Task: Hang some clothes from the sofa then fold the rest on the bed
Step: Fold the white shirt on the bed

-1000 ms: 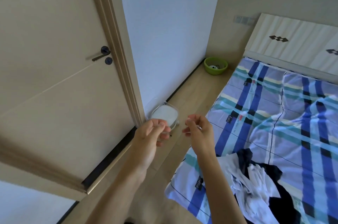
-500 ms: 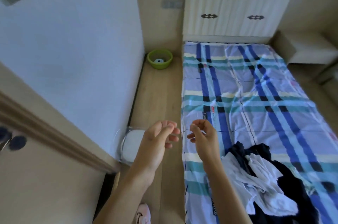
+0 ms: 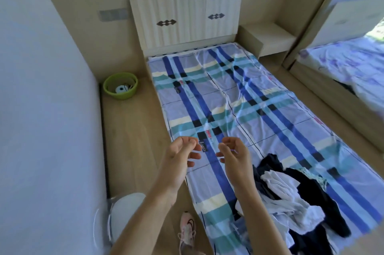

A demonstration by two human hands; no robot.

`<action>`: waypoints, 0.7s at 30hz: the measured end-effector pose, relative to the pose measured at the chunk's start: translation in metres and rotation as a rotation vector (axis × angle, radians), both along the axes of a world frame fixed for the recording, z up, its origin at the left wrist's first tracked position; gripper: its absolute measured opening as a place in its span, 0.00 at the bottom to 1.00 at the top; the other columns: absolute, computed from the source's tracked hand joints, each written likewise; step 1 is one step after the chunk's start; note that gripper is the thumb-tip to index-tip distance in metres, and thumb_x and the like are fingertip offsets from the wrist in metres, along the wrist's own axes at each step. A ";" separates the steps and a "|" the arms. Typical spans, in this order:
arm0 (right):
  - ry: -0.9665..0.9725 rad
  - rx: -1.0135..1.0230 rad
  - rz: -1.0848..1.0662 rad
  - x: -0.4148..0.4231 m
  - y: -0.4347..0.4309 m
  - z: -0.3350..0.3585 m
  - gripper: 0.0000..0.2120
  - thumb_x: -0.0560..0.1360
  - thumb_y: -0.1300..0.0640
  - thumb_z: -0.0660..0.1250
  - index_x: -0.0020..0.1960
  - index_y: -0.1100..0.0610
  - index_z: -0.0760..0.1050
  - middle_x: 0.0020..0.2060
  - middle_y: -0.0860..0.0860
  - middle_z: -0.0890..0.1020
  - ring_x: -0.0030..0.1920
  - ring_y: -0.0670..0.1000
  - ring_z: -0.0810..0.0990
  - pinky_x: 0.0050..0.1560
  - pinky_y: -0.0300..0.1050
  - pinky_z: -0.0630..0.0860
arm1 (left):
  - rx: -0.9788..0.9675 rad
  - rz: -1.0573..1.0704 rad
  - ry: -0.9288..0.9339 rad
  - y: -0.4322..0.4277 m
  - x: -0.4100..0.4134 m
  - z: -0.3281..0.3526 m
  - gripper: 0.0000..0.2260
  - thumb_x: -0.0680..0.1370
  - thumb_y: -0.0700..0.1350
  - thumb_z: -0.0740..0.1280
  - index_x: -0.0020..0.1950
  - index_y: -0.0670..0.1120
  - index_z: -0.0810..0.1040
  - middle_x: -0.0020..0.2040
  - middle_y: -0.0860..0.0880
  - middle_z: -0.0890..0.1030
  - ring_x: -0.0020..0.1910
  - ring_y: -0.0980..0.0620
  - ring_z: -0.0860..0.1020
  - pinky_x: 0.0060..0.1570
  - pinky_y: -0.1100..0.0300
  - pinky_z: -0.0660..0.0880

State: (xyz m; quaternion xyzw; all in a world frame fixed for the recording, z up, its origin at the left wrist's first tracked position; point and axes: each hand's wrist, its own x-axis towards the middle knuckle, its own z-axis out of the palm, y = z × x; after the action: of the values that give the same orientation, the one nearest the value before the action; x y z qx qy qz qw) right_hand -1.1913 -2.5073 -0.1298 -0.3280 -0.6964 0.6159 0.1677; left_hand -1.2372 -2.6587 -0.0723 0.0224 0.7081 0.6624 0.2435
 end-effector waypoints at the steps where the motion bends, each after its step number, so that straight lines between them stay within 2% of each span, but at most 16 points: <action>1: 0.005 0.000 -0.007 -0.011 0.007 -0.002 0.02 0.80 0.58 0.67 0.53 0.53 0.77 0.46 0.50 0.83 0.42 0.50 0.85 0.47 0.48 0.80 | -0.004 -0.012 0.001 0.005 -0.013 -0.002 0.11 0.84 0.48 0.61 0.53 0.45 0.80 0.49 0.47 0.85 0.47 0.51 0.82 0.50 0.55 0.75; 4: 0.022 -0.012 -0.026 -0.053 0.031 -0.003 0.02 0.80 0.58 0.67 0.52 0.52 0.77 0.46 0.50 0.83 0.44 0.51 0.84 0.46 0.47 0.79 | -0.011 -0.016 0.010 0.025 -0.057 -0.004 0.10 0.84 0.49 0.61 0.54 0.46 0.80 0.48 0.49 0.85 0.47 0.52 0.83 0.49 0.56 0.75; 7: 0.044 -0.040 -0.079 -0.085 0.051 -0.002 0.03 0.80 0.58 0.67 0.53 0.54 0.77 0.45 0.51 0.83 0.41 0.49 0.84 0.46 0.47 0.79 | -0.039 -0.052 0.004 0.045 -0.092 -0.001 0.09 0.83 0.48 0.61 0.52 0.47 0.80 0.47 0.49 0.85 0.46 0.52 0.83 0.47 0.57 0.74; 12: 0.077 -0.075 -0.206 -0.122 0.081 -0.003 0.04 0.80 0.59 0.67 0.53 0.53 0.77 0.44 0.51 0.83 0.42 0.52 0.85 0.48 0.52 0.81 | -0.061 -0.203 -0.001 0.094 -0.147 0.006 0.09 0.84 0.46 0.61 0.50 0.46 0.79 0.46 0.48 0.85 0.41 0.57 0.81 0.44 0.63 0.75; 15: 0.075 -0.069 -0.352 -0.135 0.105 -0.011 0.03 0.80 0.58 0.68 0.52 0.51 0.77 0.44 0.48 0.82 0.42 0.52 0.84 0.49 0.55 0.81 | -0.068 -0.346 -0.016 0.134 -0.179 0.002 0.09 0.84 0.45 0.61 0.52 0.44 0.79 0.49 0.45 0.84 0.43 0.55 0.81 0.41 0.66 0.76; 21: 0.026 -0.011 -0.717 -0.145 0.140 -0.028 0.04 0.79 0.57 0.69 0.52 0.50 0.76 0.46 0.50 0.82 0.43 0.53 0.84 0.48 0.55 0.81 | -0.070 -0.717 -0.011 0.214 -0.221 -0.020 0.08 0.84 0.43 0.62 0.50 0.45 0.80 0.44 0.49 0.85 0.43 0.51 0.82 0.50 0.50 0.74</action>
State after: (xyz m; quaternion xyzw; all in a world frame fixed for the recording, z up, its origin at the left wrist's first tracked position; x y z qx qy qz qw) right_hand -1.3360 -2.3670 -0.1581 -0.5447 -0.5315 0.5256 0.3802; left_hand -1.4587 -2.4449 -0.0925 0.2575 0.6762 0.5103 0.4648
